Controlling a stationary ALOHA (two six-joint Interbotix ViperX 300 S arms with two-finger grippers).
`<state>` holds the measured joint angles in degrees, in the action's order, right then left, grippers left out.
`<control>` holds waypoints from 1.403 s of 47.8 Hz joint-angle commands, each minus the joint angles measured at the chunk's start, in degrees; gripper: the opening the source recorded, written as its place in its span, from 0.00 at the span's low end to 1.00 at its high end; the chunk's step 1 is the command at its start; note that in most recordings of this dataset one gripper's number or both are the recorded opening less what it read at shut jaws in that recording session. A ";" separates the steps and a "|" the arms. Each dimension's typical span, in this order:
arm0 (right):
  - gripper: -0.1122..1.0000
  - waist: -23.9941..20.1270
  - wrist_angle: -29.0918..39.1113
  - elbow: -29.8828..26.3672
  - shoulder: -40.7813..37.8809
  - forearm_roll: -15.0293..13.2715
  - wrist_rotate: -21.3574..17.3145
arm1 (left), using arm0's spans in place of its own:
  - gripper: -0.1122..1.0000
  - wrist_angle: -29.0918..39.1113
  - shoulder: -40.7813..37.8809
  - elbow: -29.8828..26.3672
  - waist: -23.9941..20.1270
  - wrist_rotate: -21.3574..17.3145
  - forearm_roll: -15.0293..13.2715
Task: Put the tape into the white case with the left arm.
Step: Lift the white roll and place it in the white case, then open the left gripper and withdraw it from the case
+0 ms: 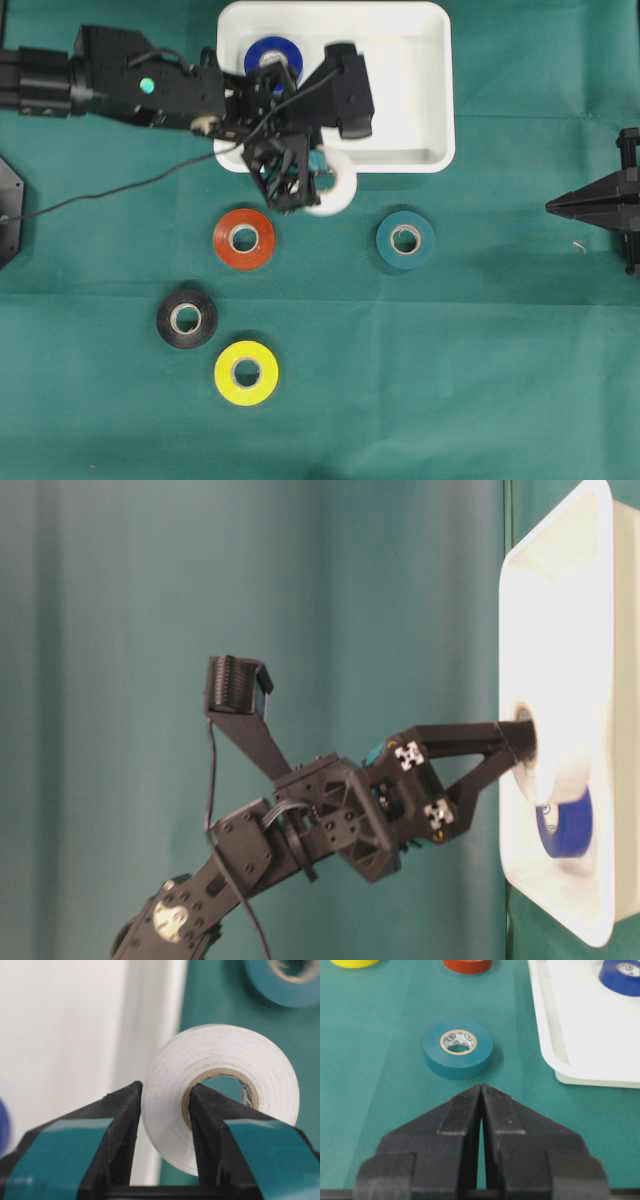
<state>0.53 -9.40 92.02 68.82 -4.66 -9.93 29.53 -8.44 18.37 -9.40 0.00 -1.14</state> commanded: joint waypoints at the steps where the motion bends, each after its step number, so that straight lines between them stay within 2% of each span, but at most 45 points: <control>1: 0.02 0.00 -0.35 -0.53 -0.35 -0.09 0.00 | 0.34 -1.67 -0.09 -2.11 -1.85 -1.41 0.09; 13: 0.02 0.09 -0.35 -0.53 -0.35 -0.09 0.00 | 0.34 -5.54 -3.16 -3.78 -5.80 -4.92 0.09; 23: 0.02 0.00 -0.26 -0.53 -0.35 -0.09 0.00 | 0.34 -6.33 -4.66 -4.83 -7.56 -5.36 0.09; 36: 0.02 0.00 -0.26 -0.53 -0.35 -0.09 -0.09 | 0.35 -6.59 -4.92 -4.66 -7.56 -5.36 0.09; 38: 0.02 0.09 -0.35 -0.53 -0.35 -0.09 0.00 | 0.41 -6.59 -4.92 -4.57 -7.56 -5.19 0.09; 45: 0.02 0.09 -0.35 -0.53 -0.35 -0.09 -0.09 | 0.79 -6.59 -4.92 -4.39 -7.47 -5.19 0.09; 48: 0.02 0.09 -0.35 -0.53 -0.35 -0.09 -0.09 | 0.91 -6.59 -4.83 -4.31 -7.38 -5.19 0.09; 67: 0.02 0.09 -0.35 -0.53 -0.35 -0.09 -0.09 | 0.90 -6.59 -1.41 -2.64 -5.80 -5.36 0.09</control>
<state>0.53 -9.49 92.11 68.82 -4.66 -9.93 23.38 -13.62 15.82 -16.00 -5.27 -1.14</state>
